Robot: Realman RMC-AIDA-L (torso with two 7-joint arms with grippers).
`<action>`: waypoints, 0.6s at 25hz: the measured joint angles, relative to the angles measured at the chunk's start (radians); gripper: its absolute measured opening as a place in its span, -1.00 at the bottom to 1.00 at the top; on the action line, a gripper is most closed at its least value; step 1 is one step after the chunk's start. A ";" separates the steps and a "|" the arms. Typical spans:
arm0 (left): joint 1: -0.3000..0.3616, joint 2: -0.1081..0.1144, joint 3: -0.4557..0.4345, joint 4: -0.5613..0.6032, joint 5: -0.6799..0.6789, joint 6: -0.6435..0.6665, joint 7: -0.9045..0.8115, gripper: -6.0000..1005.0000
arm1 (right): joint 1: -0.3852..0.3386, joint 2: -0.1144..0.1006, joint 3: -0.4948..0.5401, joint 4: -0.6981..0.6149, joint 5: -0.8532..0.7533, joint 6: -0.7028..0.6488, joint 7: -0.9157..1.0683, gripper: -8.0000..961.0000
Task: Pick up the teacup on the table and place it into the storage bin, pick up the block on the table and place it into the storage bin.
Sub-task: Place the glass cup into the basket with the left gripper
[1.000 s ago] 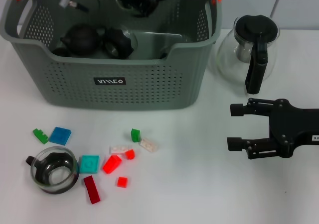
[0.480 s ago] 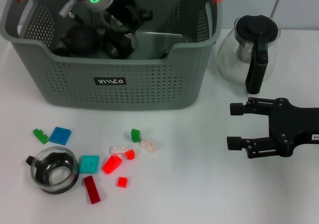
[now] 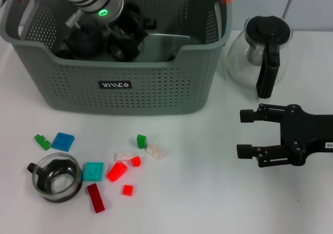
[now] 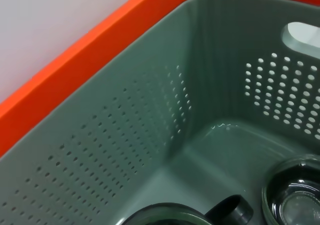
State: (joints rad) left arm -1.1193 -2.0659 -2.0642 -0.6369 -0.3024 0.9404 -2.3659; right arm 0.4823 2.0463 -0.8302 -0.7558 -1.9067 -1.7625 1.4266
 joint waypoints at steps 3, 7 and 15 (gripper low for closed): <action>0.003 -0.004 0.018 0.004 0.001 -0.020 0.000 -0.84 | 0.000 0.000 0.000 0.002 0.000 0.001 0.000 0.90; 0.003 -0.004 0.025 0.007 0.002 -0.023 0.000 -0.84 | 0.001 -0.001 0.001 0.002 0.000 0.002 0.000 0.90; 0.002 -0.005 0.024 0.011 0.003 -0.013 -0.013 -0.64 | 0.002 -0.002 0.003 0.002 0.000 0.002 0.000 0.90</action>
State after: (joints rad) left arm -1.1172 -2.0709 -2.0398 -0.6259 -0.2995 0.9272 -2.3787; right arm 0.4839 2.0447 -0.8267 -0.7543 -1.9067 -1.7607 1.4266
